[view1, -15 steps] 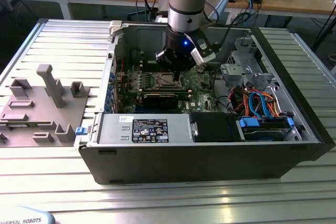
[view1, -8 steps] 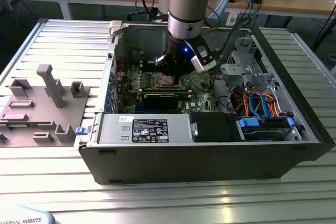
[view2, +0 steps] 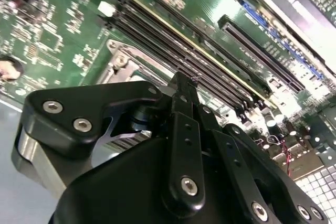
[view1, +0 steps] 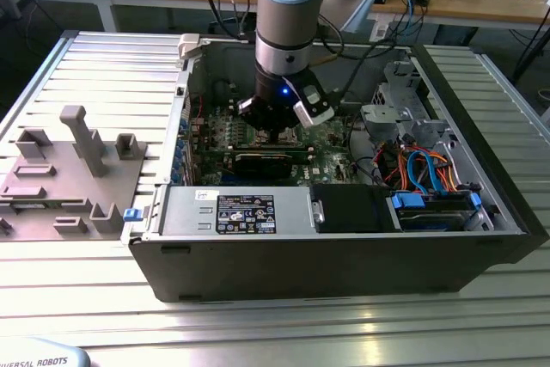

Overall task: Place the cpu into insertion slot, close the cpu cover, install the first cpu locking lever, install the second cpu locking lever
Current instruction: 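Install the second cpu locking lever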

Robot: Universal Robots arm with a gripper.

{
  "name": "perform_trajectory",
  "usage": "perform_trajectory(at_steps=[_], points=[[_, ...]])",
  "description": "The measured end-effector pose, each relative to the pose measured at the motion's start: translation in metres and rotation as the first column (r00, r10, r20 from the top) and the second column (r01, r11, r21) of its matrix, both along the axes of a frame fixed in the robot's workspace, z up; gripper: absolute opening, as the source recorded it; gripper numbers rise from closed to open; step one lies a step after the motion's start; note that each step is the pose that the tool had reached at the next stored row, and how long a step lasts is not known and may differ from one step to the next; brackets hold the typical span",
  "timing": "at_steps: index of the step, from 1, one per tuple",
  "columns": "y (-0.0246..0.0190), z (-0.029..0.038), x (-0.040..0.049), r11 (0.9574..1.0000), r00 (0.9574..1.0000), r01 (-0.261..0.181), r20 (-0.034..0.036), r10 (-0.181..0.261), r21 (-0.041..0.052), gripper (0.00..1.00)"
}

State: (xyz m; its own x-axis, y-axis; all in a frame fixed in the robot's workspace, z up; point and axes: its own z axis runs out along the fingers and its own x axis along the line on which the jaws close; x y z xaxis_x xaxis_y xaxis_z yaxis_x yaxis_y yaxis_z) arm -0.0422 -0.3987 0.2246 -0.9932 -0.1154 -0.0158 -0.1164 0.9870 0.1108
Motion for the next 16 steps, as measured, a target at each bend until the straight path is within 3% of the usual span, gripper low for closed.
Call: perform_trajectory(at_steps=[4,8,16], points=[[0.0,-0.0051,-0.0089,1.0,1.0,0.0,0.0,0.0,0.006,0.11],[0.0,-0.0085,-0.02,0.9997,1.0,0.0,0.0001,0.0,0.0247,0.11],[0.0,-0.0138,-0.0281,0.9991,1.0,0.0,0.0,0.0,0.0428,0.11]])
